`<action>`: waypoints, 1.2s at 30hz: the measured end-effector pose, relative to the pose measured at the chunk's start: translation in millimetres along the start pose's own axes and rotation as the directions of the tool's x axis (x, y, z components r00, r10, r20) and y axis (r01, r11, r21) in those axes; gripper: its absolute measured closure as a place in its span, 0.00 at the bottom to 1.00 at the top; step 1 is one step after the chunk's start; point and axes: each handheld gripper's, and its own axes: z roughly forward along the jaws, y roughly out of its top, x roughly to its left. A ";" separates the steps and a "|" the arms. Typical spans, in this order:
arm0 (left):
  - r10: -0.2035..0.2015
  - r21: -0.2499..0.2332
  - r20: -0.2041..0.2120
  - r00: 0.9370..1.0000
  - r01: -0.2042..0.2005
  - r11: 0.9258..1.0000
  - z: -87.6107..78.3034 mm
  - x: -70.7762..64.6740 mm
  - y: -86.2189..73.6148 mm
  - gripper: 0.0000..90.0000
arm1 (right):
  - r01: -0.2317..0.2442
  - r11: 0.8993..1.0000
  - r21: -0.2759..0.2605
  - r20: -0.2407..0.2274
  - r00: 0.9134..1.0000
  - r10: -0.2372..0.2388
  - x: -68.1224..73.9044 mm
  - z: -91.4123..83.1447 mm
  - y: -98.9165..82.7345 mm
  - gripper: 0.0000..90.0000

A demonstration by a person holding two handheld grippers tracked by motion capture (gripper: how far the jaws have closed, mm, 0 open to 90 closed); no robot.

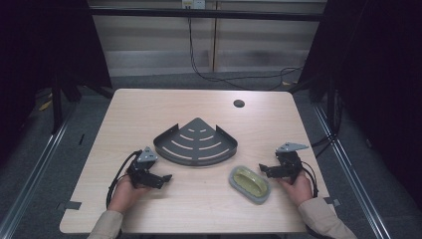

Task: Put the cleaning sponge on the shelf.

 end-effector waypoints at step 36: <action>0.001 0.000 -0.001 1.000 -0.001 1.000 0.0 0.1 0.0 0.08 | 0.181 0.915 0.360 -0.183 0.976 -0.121 27.5 -42.8 84.0 0.36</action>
